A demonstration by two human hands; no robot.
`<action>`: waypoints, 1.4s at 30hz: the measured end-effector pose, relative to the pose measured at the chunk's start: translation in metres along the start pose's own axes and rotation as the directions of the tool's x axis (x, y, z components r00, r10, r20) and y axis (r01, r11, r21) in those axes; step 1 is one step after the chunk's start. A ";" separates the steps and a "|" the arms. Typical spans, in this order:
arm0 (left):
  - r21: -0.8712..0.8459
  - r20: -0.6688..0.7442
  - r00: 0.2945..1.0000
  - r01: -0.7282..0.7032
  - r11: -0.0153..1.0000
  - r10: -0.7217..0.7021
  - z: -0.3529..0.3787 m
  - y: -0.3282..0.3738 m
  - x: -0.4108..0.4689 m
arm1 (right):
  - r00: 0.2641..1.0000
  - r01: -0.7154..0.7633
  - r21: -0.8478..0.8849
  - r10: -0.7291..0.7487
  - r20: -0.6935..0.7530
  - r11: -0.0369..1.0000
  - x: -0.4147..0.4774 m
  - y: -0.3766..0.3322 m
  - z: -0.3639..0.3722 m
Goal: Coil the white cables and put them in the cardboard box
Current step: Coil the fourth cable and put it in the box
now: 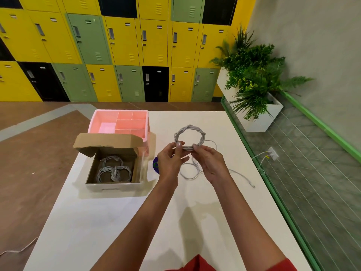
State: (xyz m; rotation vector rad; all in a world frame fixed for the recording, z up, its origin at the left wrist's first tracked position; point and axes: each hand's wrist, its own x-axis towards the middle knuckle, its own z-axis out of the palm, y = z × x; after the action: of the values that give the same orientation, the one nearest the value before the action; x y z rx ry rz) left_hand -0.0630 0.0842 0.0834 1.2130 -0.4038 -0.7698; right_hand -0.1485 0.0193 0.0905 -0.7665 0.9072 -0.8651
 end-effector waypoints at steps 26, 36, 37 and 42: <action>0.068 0.020 0.998 -0.068 0.995 0.067 -0.001 -0.023 -0.002 | 0.993 -0.111 -0.015 0.110 -0.048 0.994 -0.004 -0.001 -0.004; 0.110 -0.130 0.990 -0.039 0.993 0.053 0.009 -0.030 -0.009 | 0.984 -0.147 0.286 0.170 -0.058 0.947 0.000 0.002 0.002; 0.098 -0.131 0.991 -0.016 0.995 0.029 0.009 -0.032 -0.008 | 0.985 -0.144 0.295 0.167 -0.054 0.945 0.001 0.004 0.002; 0.031 -0.108 0.992 0.063 0.998 -0.059 0.007 -0.030 -0.001 | 0.991 -0.129 0.180 0.134 -0.013 0.975 -0.001 0.007 -0.002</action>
State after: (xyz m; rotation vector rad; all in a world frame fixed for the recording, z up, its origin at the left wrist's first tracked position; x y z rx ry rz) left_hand -0.0775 0.0760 0.0577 1.2973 -0.2938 -0.7490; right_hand -0.1489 0.0230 0.0842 -0.5348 0.8789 -0.8281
